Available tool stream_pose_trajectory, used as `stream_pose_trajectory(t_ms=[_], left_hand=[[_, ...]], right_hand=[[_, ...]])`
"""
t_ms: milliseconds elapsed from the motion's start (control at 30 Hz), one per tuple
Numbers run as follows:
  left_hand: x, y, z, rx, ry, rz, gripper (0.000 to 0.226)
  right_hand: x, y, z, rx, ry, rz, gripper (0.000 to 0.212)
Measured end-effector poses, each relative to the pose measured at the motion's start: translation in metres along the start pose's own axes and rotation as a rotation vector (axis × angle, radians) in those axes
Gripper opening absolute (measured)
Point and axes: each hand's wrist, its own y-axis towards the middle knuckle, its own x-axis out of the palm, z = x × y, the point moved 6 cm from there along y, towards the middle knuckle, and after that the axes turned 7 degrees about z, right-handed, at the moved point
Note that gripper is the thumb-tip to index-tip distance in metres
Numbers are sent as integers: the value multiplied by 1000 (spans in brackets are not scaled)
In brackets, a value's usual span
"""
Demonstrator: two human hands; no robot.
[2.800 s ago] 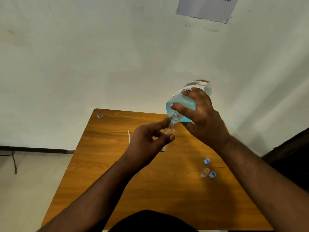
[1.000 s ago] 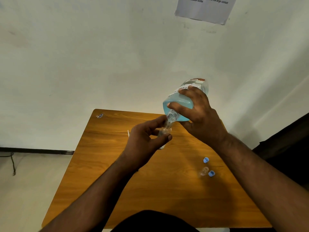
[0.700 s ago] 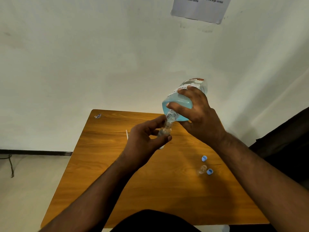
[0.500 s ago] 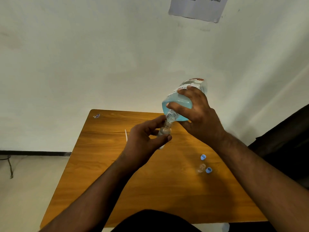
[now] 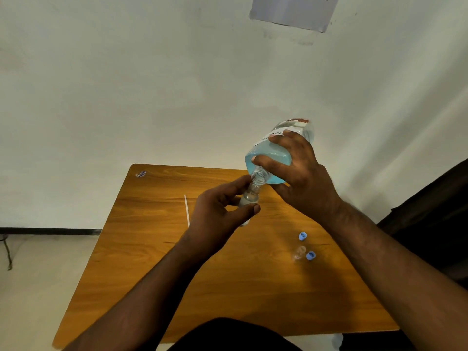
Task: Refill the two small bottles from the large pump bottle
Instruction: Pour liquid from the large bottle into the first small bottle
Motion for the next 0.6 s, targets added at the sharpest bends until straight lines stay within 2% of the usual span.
stream_pose_trajectory(t_ms=[400, 600], left_hand=[[-1, 2, -5, -2, 32, 19, 58], [-4, 3, -5, 23, 36, 44, 58]], right_hand=[[1, 2, 0, 2, -5, -9, 53], [6, 0, 1, 64, 53, 7, 53]])
